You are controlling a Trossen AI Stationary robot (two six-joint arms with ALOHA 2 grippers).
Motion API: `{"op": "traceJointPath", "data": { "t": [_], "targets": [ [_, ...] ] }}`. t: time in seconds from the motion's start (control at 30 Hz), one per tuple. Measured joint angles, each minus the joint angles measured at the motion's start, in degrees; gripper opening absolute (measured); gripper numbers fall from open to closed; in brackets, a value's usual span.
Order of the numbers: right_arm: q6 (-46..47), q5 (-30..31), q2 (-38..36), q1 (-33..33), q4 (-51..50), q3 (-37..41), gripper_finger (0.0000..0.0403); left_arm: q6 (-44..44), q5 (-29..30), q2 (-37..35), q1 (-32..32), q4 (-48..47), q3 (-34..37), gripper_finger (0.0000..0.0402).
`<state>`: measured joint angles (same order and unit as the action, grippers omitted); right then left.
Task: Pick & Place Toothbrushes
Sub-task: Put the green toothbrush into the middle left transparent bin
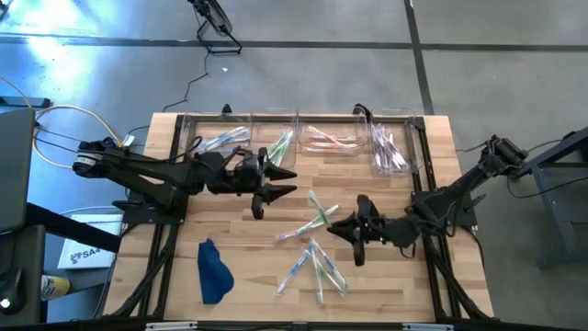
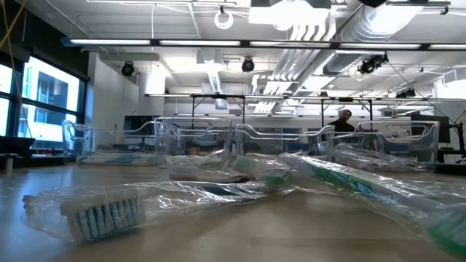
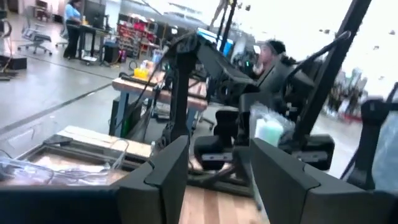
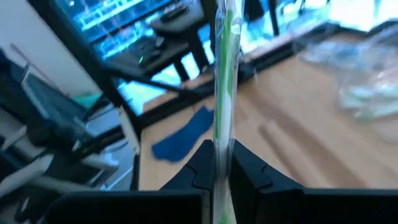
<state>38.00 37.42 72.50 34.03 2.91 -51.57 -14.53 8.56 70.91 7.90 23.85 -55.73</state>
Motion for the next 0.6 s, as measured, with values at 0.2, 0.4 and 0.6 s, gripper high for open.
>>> {"op": "traceJointPath", "data": {
  "t": [0.2,0.4,0.6],
  "targets": [
    [-3.8,-0.5,0.0,-4.7,2.5,0.0,0.0015,-2.8,0.1,2.7,0.0,0.6,-0.2,0.0167],
    [-4.3,-3.8,0.0,-8.5,3.0,0.0,0.0015,-2.7,-0.3,5.6,0.0,0.1,0.1,0.0167],
    [-5.3,-5.9,0.0,-10.1,3.4,0.0,0.0015,-2.4,-2.2,8.8,0.0,8.3,0.0,0.0167]
  ]
}}
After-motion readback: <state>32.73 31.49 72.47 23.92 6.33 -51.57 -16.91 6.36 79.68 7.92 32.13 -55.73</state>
